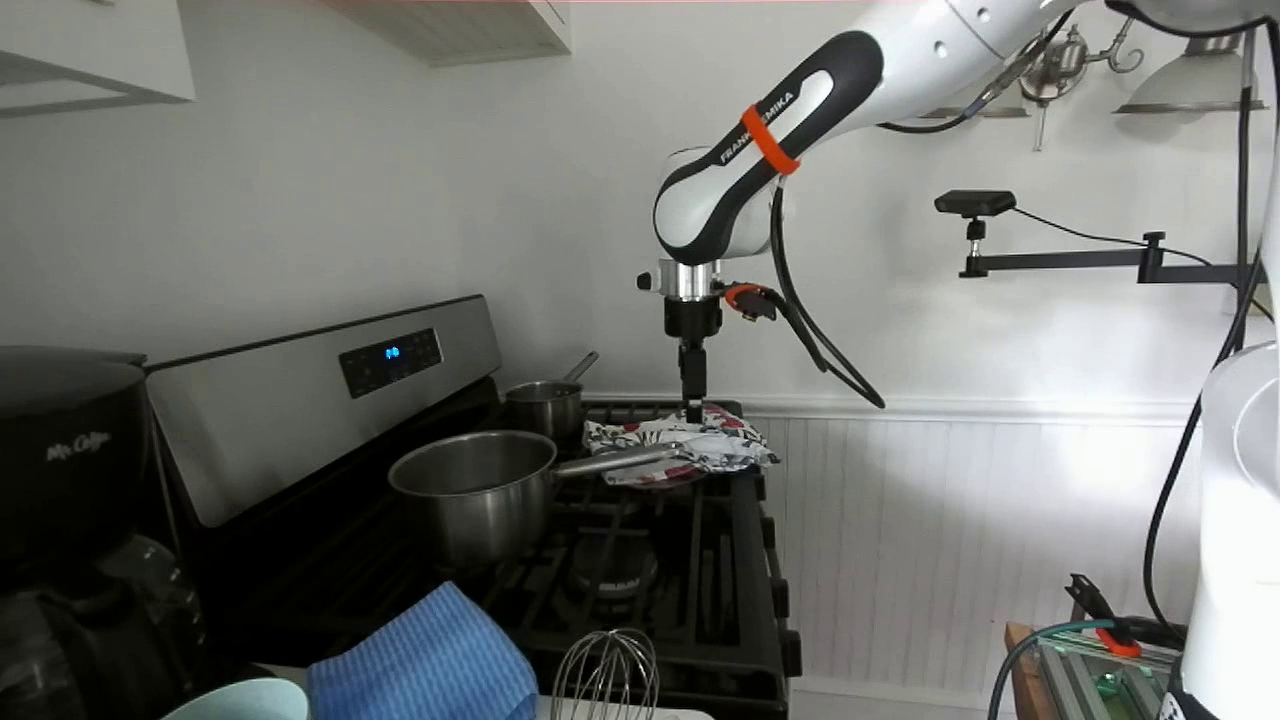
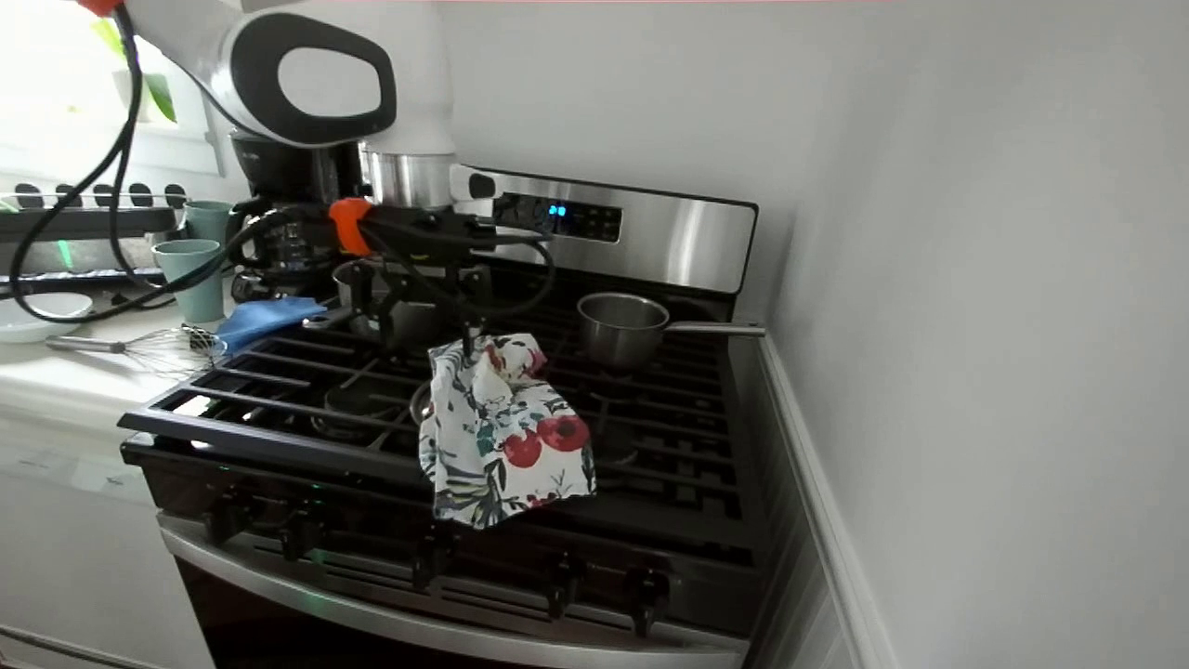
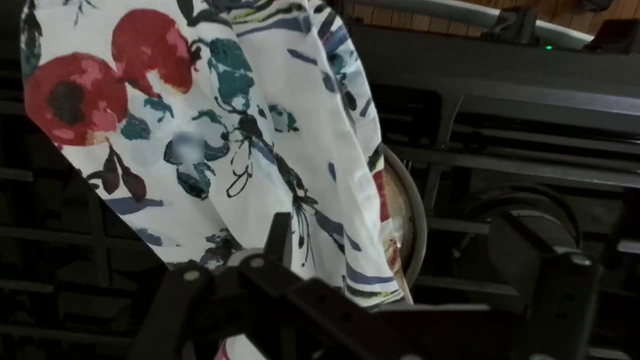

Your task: Pick up the floral tea towel and the silver lid and put them on the silver pot on the left side of the stove, pick up the floral tea towel and hang it on the oven handle

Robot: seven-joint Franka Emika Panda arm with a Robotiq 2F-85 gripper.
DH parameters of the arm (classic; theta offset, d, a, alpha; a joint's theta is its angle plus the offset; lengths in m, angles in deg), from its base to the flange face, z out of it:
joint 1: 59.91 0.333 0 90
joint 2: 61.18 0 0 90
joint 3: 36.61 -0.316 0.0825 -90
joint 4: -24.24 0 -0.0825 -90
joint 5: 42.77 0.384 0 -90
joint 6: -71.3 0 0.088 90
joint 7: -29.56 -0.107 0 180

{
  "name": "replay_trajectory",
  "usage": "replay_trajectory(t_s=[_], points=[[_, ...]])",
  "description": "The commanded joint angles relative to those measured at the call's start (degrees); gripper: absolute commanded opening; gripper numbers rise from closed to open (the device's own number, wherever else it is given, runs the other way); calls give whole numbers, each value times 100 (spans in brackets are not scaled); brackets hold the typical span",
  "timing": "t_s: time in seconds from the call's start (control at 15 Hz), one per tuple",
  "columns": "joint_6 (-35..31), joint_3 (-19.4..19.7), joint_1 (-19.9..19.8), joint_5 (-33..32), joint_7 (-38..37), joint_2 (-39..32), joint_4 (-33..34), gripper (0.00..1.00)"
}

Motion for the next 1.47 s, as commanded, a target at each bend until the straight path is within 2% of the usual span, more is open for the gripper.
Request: replay_trajectory(t_s=[0.0, 0.47, 0.87, 0.93, 1.07, 1.13, 1.4], points=[[-409, -200, -302, 845, 923, -514, 376, 100], [-445, -556, -701, 1658, 1675, -1228, 889, 100], [-531, -777, -829, 1575, 1740, -1608, 1078, 98], [-526, -787, -826, 1497, 1722, -1658, 1110, 92], [-513, -807, -840, 1408, 1722, -1748, 1168, 69], [-531, -815, -847, 1402, 1725, -1783, 1192, 61], [-567, -819, -880, 1365, 1730, -1848, 1287, 34]])
